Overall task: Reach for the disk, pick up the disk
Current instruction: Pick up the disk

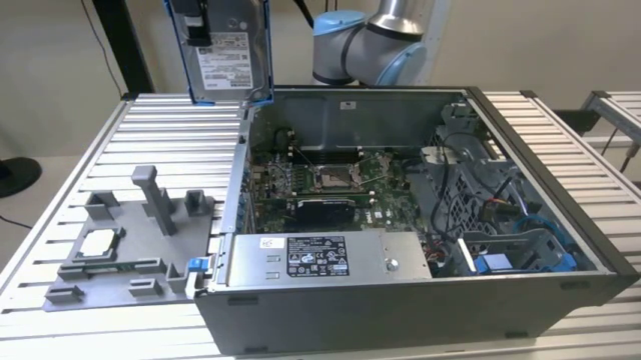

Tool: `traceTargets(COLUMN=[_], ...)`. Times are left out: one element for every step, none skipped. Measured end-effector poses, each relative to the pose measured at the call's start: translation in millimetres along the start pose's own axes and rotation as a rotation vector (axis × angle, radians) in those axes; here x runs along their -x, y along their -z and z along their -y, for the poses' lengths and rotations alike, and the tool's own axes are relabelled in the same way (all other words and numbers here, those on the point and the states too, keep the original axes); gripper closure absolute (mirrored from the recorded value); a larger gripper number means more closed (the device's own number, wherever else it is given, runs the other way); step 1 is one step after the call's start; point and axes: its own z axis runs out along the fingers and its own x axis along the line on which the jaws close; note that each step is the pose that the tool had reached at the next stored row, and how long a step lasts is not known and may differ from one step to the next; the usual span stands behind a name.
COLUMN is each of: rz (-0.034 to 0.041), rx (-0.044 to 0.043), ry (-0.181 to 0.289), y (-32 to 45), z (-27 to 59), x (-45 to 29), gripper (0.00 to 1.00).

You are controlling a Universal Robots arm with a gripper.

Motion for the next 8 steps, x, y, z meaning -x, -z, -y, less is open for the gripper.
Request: traceTargets(rz=[0.0, 0.0, 0.0, -0.0001, 0.0, 0.0, 0.0, -0.0001], rx=[0.0, 0.0001, 0.0001, 0.0001, 0.0001, 0.0, 0.0, 0.0001], ry=[0.0, 0.0, 0.0, 0.0, 0.0, 0.0, 0.0, 0.0], y=[0.0, 0.1, 0.1, 0.1, 0.1, 0.1, 0.1, 0.2], z=[2.4, 4.7, 7.3, 9.6, 12.1, 14.4, 16.9, 19.2], x=[-0.1, -0.1, -0.2, -0.2, -0.3, -0.3, -0.3, -0.4], gripper=[1.0, 1.0, 1.0, 1.0, 1.0, 1.0, 1.0, 1.0])
